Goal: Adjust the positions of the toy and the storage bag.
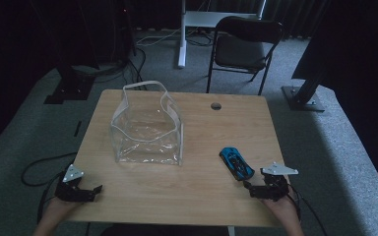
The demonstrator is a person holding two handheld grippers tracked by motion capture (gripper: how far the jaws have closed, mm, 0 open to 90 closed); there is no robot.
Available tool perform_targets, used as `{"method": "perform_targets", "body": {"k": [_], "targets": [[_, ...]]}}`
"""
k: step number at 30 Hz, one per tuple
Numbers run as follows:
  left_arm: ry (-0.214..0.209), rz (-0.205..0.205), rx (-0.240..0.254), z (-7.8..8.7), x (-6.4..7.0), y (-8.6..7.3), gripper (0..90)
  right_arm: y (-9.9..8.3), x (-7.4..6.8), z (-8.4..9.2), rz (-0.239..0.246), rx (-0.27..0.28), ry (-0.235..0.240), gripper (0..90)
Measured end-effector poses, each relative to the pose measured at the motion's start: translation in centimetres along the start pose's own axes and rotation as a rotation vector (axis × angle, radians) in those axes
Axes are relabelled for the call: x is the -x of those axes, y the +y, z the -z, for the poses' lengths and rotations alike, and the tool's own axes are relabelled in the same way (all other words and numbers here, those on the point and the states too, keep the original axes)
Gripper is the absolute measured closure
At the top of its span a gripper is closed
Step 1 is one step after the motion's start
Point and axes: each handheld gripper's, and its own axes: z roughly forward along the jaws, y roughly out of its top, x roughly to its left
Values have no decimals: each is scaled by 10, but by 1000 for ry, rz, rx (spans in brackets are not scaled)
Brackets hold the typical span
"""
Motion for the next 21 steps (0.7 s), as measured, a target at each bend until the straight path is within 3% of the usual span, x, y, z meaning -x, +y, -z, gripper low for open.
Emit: {"method": "perform_targets", "body": {"k": [12,21], "targets": [[0,-2,0,0,0,0,8,27,2,-27,25,-18,12,126],[-1,-2,0,0,0,0,8,38,5,-54,12,-51,25,120]]}}
